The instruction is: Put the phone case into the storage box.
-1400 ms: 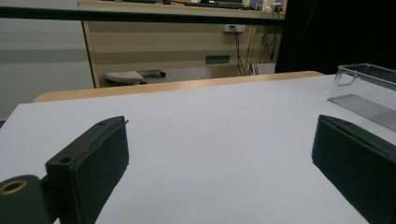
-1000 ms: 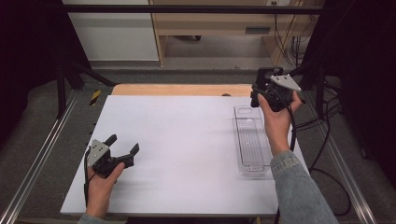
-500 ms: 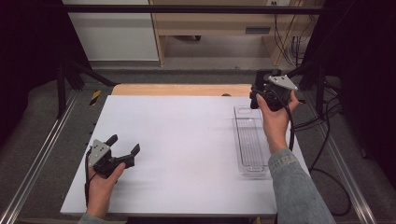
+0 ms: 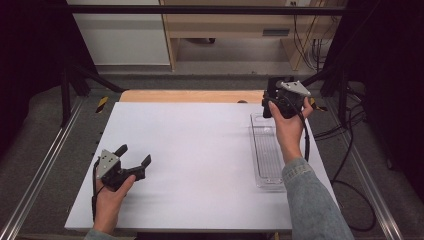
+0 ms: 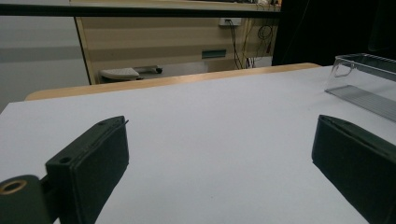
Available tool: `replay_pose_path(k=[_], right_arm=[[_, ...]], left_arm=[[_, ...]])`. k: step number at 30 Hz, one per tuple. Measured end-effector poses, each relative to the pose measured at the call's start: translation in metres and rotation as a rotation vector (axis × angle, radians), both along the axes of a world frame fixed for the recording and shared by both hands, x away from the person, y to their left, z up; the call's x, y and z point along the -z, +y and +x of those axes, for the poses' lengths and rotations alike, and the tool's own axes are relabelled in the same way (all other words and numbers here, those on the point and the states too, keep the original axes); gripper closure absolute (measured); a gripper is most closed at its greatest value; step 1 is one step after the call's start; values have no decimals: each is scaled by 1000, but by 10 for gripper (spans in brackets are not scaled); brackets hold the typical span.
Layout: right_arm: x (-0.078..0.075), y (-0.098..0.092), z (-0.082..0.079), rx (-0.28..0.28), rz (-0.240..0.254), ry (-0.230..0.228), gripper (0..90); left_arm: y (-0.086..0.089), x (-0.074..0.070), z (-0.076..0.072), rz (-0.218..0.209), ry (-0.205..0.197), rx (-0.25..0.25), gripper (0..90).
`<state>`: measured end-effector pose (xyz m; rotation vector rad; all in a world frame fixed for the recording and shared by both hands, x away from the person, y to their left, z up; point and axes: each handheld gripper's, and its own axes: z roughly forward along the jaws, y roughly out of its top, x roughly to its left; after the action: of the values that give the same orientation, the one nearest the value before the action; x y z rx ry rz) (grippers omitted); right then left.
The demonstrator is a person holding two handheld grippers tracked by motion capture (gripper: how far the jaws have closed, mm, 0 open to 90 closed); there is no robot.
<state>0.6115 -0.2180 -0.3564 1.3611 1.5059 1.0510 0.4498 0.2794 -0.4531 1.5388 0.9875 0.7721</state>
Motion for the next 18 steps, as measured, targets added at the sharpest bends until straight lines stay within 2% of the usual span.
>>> replay_pose_path(k=[9,13,18], right_arm=[[14,1,8,12,-13,30,141],[15,3,8,6,-31,27,141],[15,6,7,-10,-29,26,141]], left_arm=[[0,0,0,0,0,3,41],[-1,0,0,2,1,4,42],[-1,0,0,5,2,6,41]])
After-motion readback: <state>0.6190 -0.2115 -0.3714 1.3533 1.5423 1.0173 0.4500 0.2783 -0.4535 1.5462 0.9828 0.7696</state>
